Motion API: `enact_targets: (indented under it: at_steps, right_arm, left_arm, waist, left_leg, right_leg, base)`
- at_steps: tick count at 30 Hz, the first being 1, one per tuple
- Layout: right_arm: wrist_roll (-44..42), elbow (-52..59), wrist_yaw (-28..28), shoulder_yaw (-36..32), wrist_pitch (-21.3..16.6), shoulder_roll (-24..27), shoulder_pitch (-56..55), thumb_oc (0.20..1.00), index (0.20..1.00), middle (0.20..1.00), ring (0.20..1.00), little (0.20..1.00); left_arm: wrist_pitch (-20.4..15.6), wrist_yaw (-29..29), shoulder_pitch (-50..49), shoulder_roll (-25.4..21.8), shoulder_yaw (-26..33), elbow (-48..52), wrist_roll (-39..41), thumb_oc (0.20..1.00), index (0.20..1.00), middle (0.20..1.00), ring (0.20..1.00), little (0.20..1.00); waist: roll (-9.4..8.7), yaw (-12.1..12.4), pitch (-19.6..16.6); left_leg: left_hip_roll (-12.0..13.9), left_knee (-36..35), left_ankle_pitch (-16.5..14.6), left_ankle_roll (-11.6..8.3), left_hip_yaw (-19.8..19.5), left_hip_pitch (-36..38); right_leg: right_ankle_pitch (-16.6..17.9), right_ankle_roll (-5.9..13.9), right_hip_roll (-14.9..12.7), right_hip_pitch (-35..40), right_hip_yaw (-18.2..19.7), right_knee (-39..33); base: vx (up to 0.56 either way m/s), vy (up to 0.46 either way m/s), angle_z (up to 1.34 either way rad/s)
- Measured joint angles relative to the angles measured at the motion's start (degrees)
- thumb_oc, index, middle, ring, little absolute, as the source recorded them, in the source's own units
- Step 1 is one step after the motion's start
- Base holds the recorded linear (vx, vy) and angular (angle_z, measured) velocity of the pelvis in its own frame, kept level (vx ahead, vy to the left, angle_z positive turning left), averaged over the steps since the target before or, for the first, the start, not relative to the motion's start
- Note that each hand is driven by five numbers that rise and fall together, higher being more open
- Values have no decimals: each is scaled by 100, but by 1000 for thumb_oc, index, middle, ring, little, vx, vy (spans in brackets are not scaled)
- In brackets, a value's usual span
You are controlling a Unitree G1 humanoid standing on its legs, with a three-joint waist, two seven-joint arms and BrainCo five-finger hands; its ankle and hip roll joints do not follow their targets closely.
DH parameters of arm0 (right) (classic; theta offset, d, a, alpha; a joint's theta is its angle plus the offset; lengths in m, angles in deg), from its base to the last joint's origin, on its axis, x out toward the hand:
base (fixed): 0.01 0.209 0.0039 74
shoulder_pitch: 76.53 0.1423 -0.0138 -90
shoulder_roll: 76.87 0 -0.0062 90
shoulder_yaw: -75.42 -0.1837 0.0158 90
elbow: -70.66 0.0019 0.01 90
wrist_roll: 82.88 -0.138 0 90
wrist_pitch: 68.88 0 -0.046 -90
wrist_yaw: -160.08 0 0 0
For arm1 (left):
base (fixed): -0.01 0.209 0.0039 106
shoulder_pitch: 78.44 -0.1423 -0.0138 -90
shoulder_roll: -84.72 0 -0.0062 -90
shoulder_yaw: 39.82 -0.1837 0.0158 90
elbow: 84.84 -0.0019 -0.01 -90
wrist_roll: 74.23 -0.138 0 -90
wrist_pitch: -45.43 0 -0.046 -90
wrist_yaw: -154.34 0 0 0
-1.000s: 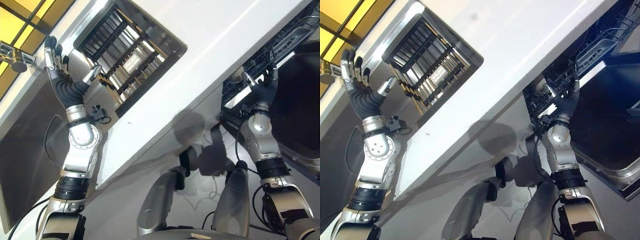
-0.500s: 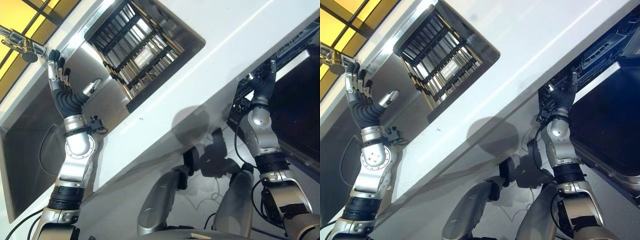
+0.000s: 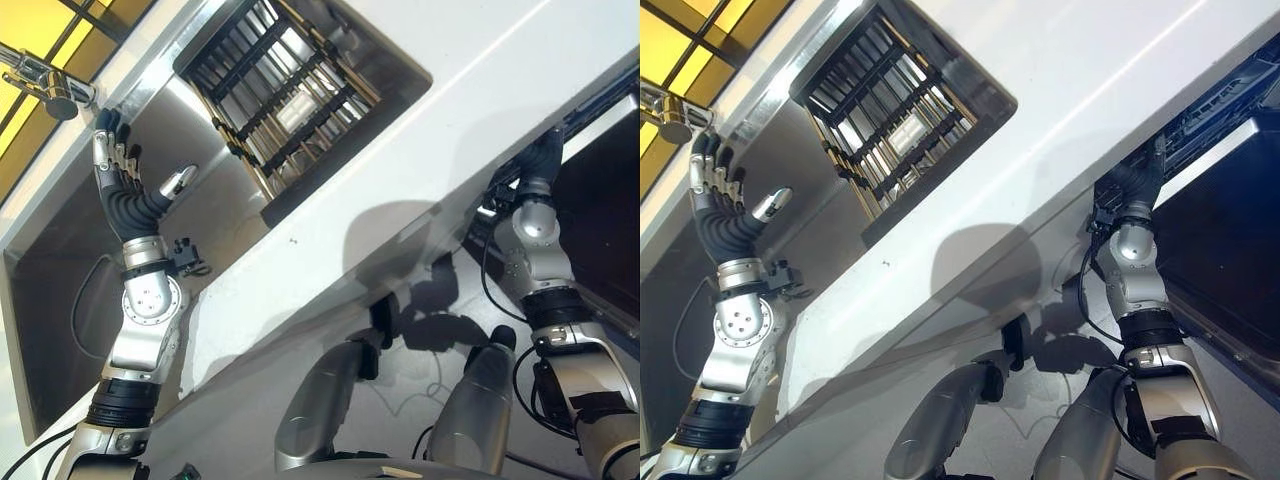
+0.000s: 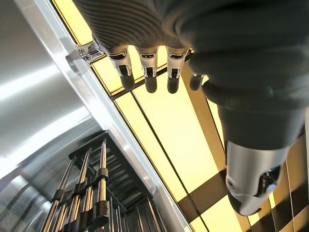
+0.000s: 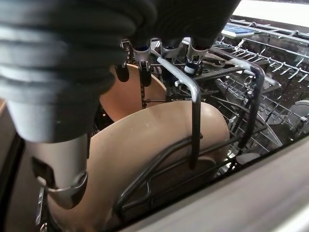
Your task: Pick up plates and place into dishwasher.
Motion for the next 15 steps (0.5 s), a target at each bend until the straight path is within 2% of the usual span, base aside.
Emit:
enact_targets:
  at_steps: [4,9,15]
  right_arm:
    - [39,4,-163,-25,-13,26,-95,1000,1000,1000,1000,1000]
    - [309,270,-726,-96,66,60,-463,1000,1000,1000,1000,1000]
    - [560,1130,-1147,-409,182,37,-1188,1000,1000,1000,1000,1000]
  left_arm:
    - [-2,3,44,24,-36,-137,8,1000,1000,1000,1000,1000]
    - [1,29,46,61,-127,-228,2,1000,1000,1000,1000,1000]
    - [11,97,34,43,-109,-244,-4,1000,1000,1000,1000,1000]
  waist:
    - [-5,-28,4]
    - [-63,-37,46]
    - [-272,-243,196]
  left_leg:
    - [2,-72,5,6,-9,135]
    - [5,-194,0,2,0,389]
    - [61,-250,-109,46,167,812]
  right_leg:
    - [37,28,16,173,-49,-133]
    - [149,74,61,508,-96,-431]
    - [338,107,167,965,27,-861]
  base:
    - [-80,-30,0]
    - [-59,-42,-3]
    - [-18,-23,-18]
